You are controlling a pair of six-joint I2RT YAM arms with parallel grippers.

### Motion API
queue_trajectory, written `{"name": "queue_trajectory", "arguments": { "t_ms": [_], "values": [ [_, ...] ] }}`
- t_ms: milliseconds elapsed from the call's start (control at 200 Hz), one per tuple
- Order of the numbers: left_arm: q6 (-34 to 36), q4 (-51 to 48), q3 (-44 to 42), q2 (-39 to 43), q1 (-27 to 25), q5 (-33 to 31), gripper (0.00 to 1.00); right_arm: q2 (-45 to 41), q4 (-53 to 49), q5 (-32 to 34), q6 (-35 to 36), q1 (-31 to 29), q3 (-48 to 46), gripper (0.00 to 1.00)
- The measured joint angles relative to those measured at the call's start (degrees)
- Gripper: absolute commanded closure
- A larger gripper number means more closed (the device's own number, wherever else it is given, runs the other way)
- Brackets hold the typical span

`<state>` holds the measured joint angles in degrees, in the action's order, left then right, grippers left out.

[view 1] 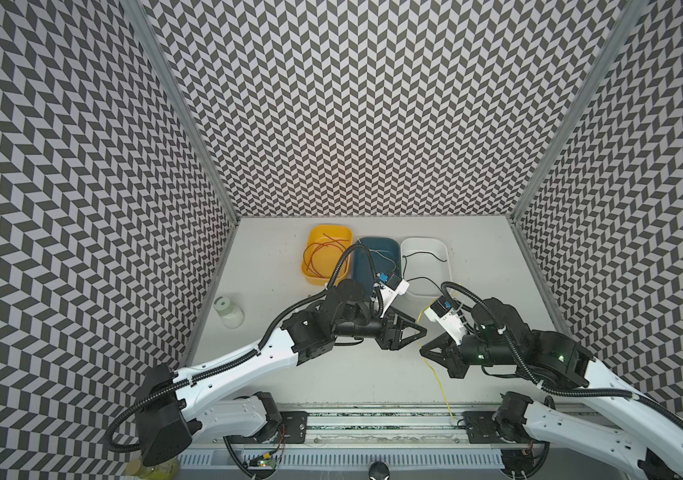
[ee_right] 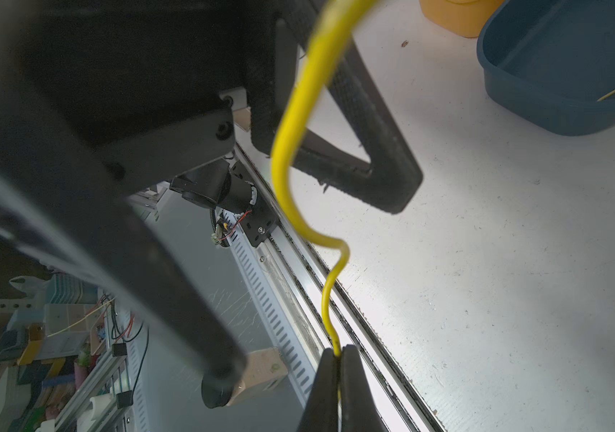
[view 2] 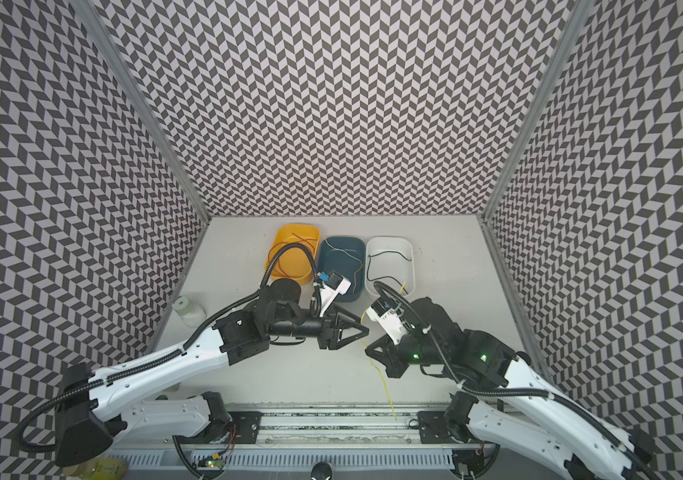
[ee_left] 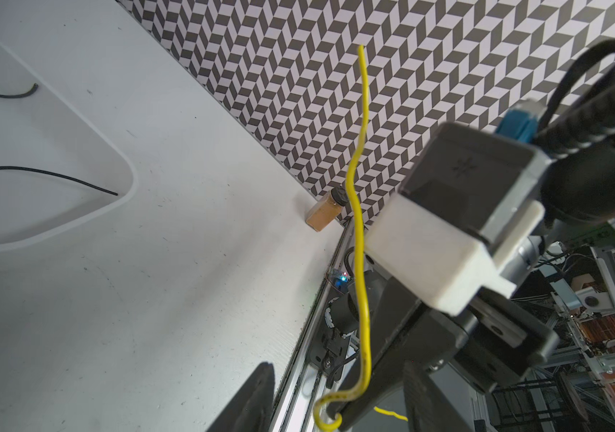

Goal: Untangle the cables

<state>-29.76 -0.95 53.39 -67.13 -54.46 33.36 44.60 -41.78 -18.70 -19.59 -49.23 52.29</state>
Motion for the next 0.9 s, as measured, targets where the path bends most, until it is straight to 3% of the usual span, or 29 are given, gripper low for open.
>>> {"name": "queue_trajectory", "arguments": {
  "t_ms": [701, 791, 896],
  "values": [
    [1.22, -0.02, 0.94, -0.37, -0.02, -1.84, 1.00, -1.36, 0.17, -0.11, 0.04, -0.76, -1.31, 1.00],
    [1.75, -0.87, 0.98, -0.22, 0.04, -2.71, 1.00, -1.62, -0.07, 0.79, 0.15, -0.76, -1.29, 0.88],
    [3.58, -4.59, 2.19, 0.44, 0.68, -5.33, 1.00, -2.34, -1.70, 2.97, 0.85, -0.81, -0.76, 0.65]
  ]
}}
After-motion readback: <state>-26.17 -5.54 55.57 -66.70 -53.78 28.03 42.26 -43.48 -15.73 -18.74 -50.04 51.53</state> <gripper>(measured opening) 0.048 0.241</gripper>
